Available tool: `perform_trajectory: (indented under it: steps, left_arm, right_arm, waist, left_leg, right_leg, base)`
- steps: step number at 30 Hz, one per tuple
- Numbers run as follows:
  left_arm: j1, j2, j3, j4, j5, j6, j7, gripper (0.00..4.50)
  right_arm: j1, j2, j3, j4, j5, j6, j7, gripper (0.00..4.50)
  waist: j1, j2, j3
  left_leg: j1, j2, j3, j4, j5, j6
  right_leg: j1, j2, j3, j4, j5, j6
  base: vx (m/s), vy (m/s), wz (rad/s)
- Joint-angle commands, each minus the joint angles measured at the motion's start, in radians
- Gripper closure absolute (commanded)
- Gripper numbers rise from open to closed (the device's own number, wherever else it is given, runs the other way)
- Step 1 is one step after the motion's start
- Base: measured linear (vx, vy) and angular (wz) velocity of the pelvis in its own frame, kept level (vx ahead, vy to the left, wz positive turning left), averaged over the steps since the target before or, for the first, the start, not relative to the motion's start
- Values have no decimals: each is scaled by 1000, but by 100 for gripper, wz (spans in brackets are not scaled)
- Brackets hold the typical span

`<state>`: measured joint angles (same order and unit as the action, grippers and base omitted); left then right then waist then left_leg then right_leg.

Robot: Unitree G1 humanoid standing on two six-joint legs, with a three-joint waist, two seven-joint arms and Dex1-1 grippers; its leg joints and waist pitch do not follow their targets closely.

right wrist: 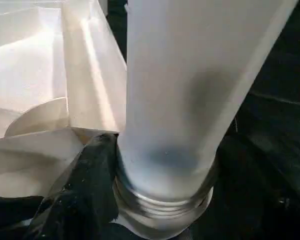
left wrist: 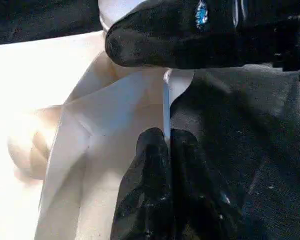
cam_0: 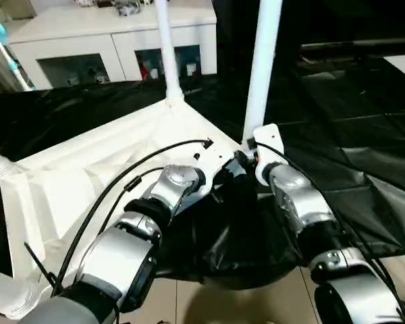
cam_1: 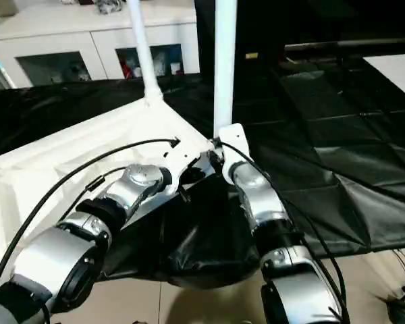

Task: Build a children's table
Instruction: Rotate leg to tighten

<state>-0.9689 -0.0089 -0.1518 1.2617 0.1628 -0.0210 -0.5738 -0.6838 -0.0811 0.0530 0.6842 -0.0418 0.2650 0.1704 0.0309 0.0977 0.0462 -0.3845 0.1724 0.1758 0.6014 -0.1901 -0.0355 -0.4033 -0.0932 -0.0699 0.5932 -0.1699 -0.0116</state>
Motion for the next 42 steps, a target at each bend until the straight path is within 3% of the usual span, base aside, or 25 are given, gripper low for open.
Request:
perform_trajectory:
  steps: [1,3,5,10,11,15,20,26,28,29,30,31,32,34,35,37,38,39,42]
  left_arm:
    - [-20,-4,5,-1,5,-11,38,450]
    - [-12,3,-4,-3,12,-31,15,450]
    - [-2,14,-6,-7,14,-39,-7,450]
    - [14,47,-16,-14,19,-49,-65,450]
    - [18,58,-23,-16,22,-54,-86,450]
    - [47,114,-40,-37,27,-85,-203,450]
    - [65,150,-40,-56,17,-109,-293,450]
    - [106,231,-55,-124,-2,-154,-474,450]
    - [125,254,-49,-154,-13,-167,-504,450]
    - [142,264,-46,-183,-25,-174,-532,450]
    - [143,264,-46,-184,-25,-173,-532,450]
    - [155,265,-46,-203,-31,-171,-545,450]
    - [164,266,-48,-215,-34,-172,-552,450]
    - [177,267,-51,-232,-37,-175,-561,450]
    - [184,267,-53,-242,-39,-180,-567,450]
    - [195,267,-53,-259,-45,-177,-578,450]
    - [202,268,-54,-270,-49,-174,-583,450]
    - [208,268,-55,-278,-53,-173,-588,450]
    - [224,271,-59,-303,-57,-164,-592,450]
  right_arm:
    - [3,81,55,21,25,2,71,185]
    - [6,78,51,7,37,-18,95,185]
    - [21,65,38,-23,60,-25,125,129]
    - [57,9,42,-105,76,-37,217,79]
    - [69,-10,45,-131,79,-39,241,70]
    - [135,-114,69,-239,90,-40,379,56]
    - [189,-181,90,-309,100,-43,484,5]
    - [242,-241,74,-391,148,-27,578,5]
    - [239,-237,66,-406,176,-13,602,5]
    - [234,-228,62,-409,192,-5,619,5]
    - [233,-228,62,-408,192,-4,619,5]
    - [229,-223,65,-402,192,3,627,5]
    - [227,-224,77,-395,186,-1,637,5]
    - [227,-227,93,-388,181,-10,652,5]
    - [226,-227,97,-386,182,-12,657,5]
    - [222,-224,99,-380,186,-10,663,5]
    - [220,-226,103,-374,183,-13,666,5]
    - [218,-227,108,-366,179,-15,669,5]
    - [216,-231,112,-355,173,-20,672,5]
  waist:
    - [4,-30,-71]
    - [4,-30,-68]
    - [4,-28,-67]
    - [3,-28,-69]
    - [3,-24,-67]
    - [6,-27,-69]
    - [13,-28,-67]
    - [15,-27,-68]
    - [21,-38,-66]
    - [20,-53,-66]
    - [22,-45,-67]
    - [24,-42,-66]
    - [22,-67,-64]
    - [31,-57,-64]
    - [31,-72,-62]
    - [34,-66,-61]
    - [31,-82,-61]
    - [35,-76,-61]
    - [33,-79,-60]
  left_leg:
    - [6,40,-17,-66,-130,114]
    - [8,41,-16,-68,-146,117]
    - [9,41,-16,-68,-158,113]
    - [9,42,-16,-67,-150,120]
    - [7,43,-17,-68,-152,123]
    - [5,45,-17,-67,-145,135]
    - [8,48,-15,-67,-157,131]
    - [9,51,-14,-68,-155,126]
    - [6,52,-14,-70,-161,122]
    - [8,53,-11,-70,-160,123]
    - [7,55,-14,-69,-154,120]
    - [14,58,-13,-71,-152,110]
    - [13,60,-10,-72,-151,110]
    - [14,60,-11,-72,-131,105]
    - [12,60,-10,-73,-124,108]
    - [13,59,-9,-73,-125,104]
    - [13,58,-6,-73,-126,106]
    - [14,58,-8,-73,-124,103]
    - [14,57,-7,-72,-128,97]
  right_leg:
    - [59,-62,33,-68,-158,-239]
    - [57,-62,34,-72,-182,-236]
    - [56,-62,34,-74,-200,-234]
    - [59,-61,34,-71,-168,-232]
    - [60,-61,34,-72,-162,-235]
    - [62,-61,33,-68,-144,-239]
    - [60,-60,35,-69,-163,-245]
    - [56,-59,36,-63,-141,-260]
    - [59,-64,37,-62,-173,-257]
    - [57,-63,37,-64,-182,-253]
    - [57,-67,38,-59,-185,-255]
    - [49,-64,39,-62,-197,-255]
    - [49,-62,40,-64,-192,-256]
    - [47,-65,41,-56,-173,-258]
    - [48,-64,42,-56,-155,-258]
    - [47,-66,43,-55,-159,-254]
    - [48,-65,44,-57,-164,-251]
    - [48,-68,44,-54,-172,-249]
    - [47,-68,45,-56,-192,-243]
  base:
    - [0,0,0]
    - [0,0,0]
    - [0,0,0]
    - [0,0,0]
    - [0,0,0]
    - [0,0,0]
    - [0,0,0]
    - [0,0,0]
    - [0,0,0]
    - [0,0,0]
    - [0,0,0]
    - [0,0,0]
    - [0,0,0]
    - [0,0,0]
    - [0,0,0]
    - [0,0,0]
    - [0,0,0]
    - [0,0,0]
    - [0,0,0]
